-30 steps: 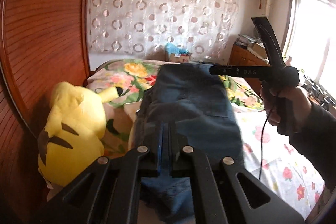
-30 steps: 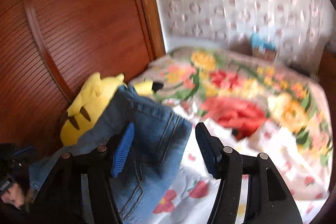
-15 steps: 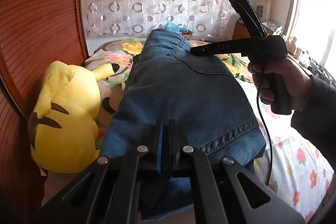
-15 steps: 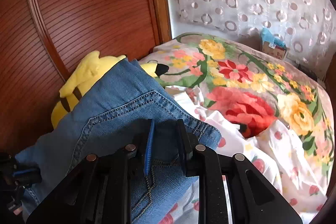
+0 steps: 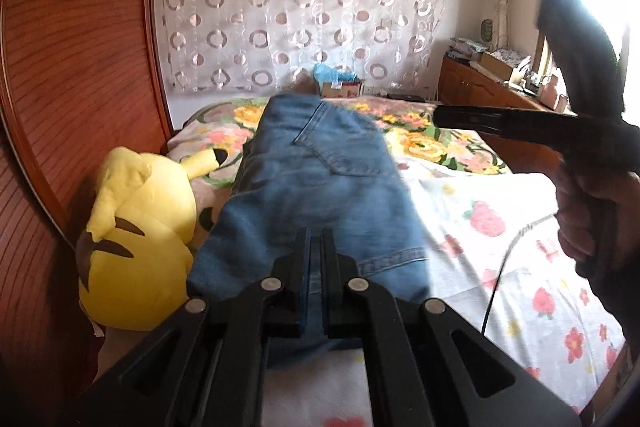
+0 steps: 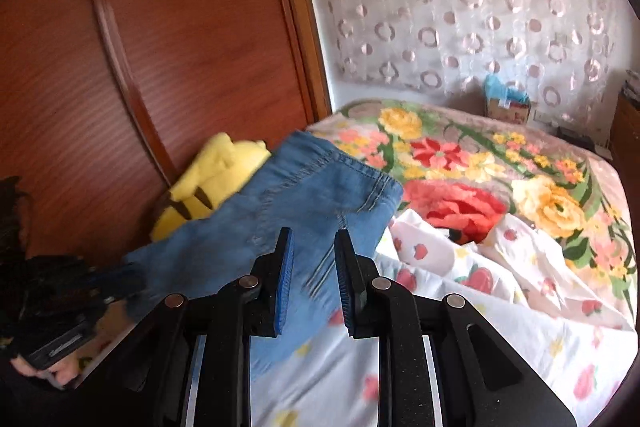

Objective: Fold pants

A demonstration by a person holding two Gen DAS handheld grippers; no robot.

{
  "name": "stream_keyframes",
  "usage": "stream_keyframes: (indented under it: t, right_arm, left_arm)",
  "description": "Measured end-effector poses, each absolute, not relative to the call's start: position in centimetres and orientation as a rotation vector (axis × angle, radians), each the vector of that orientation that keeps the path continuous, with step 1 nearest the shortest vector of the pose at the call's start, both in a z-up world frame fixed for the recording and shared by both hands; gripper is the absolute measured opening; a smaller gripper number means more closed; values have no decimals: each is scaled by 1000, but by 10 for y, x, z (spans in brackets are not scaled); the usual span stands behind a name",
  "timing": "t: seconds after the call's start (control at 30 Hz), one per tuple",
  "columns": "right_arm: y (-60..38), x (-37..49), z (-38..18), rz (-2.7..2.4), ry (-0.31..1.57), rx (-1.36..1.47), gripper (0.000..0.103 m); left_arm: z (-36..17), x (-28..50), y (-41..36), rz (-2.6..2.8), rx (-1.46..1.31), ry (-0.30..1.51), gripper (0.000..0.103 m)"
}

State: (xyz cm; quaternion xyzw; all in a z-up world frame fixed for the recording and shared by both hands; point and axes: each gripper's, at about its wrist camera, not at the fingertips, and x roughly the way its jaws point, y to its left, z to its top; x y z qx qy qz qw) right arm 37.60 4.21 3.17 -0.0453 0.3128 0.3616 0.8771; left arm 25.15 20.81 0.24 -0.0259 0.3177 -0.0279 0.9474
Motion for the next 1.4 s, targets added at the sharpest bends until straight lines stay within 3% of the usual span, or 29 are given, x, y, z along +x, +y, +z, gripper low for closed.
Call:
stream_keyframes:
  t: [0.33,0.87,0.93,1.03,1.1,1.4]
  right_arm:
    - [-24,265,87,697,533,-92,19]
    - [-140,155,110,555,436,-10,29]
    - [-151,141,116,541,416,-7,30]
    - [-165,122,122,512,388,-15,38]
    - [-173,112,124,494,372,-13,52]
    - [-199,74,123,403,337,4,65]
  left_arm:
    - [46,199,165,-104,-27,578,9]
    - [94,111,86,-191,19,449,51]
    - [99,104,79,-195,25,440,52]
    - [106,91,67,-192,42,423,54]
    - [110,82,60,-171,50,407,55]
    - [114,56,39,-145,41,410,55]
